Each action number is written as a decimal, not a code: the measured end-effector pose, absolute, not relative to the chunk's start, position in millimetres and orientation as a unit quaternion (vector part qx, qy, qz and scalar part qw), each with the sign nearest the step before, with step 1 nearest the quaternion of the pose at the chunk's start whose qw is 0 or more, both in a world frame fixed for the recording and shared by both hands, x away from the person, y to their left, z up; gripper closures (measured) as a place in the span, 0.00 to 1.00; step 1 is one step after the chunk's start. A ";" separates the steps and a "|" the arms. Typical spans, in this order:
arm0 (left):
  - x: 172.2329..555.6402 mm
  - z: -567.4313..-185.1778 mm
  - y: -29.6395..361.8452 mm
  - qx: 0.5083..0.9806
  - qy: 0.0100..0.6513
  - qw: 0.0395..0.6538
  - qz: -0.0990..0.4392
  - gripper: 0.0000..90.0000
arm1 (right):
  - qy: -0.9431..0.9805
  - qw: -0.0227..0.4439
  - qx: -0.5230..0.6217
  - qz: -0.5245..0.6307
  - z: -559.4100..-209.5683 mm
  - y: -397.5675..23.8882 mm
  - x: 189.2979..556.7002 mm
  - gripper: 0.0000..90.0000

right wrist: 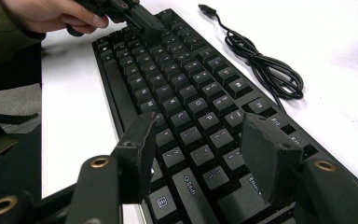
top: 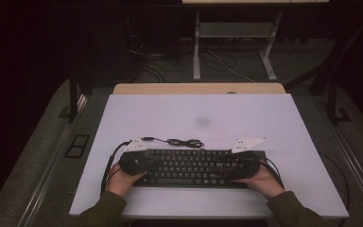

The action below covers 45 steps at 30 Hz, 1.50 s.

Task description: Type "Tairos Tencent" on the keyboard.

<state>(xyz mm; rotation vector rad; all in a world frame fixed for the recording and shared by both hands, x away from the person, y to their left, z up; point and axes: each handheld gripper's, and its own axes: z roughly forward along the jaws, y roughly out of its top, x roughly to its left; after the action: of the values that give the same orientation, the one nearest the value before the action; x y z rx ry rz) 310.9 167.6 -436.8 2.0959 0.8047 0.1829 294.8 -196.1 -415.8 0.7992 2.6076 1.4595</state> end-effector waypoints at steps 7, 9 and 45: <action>310.5 -439.8 164.5 0.845 0.317 0.424 0.072 0.99 | 0.843 0.025 0.259 0.470 -416.0 -196.0 294.6 0.50; 309.8 -438.6 164.1 0.846 0.315 0.423 0.076 0.99 | 0.844 0.025 0.259 0.470 -416.1 -195.9 294.5 0.50; 302.0 -427.2 172.4 0.827 0.326 0.451 0.078 0.49 | 0.857 -0.004 0.227 0.462 -413.9 -163.2 302.8 0.99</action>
<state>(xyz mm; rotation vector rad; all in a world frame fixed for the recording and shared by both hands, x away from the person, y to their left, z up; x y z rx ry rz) 302.0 172.4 -427.2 2.0445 0.8068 0.1928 302.8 -163.2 -413.9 0.7152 2.6992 1.4559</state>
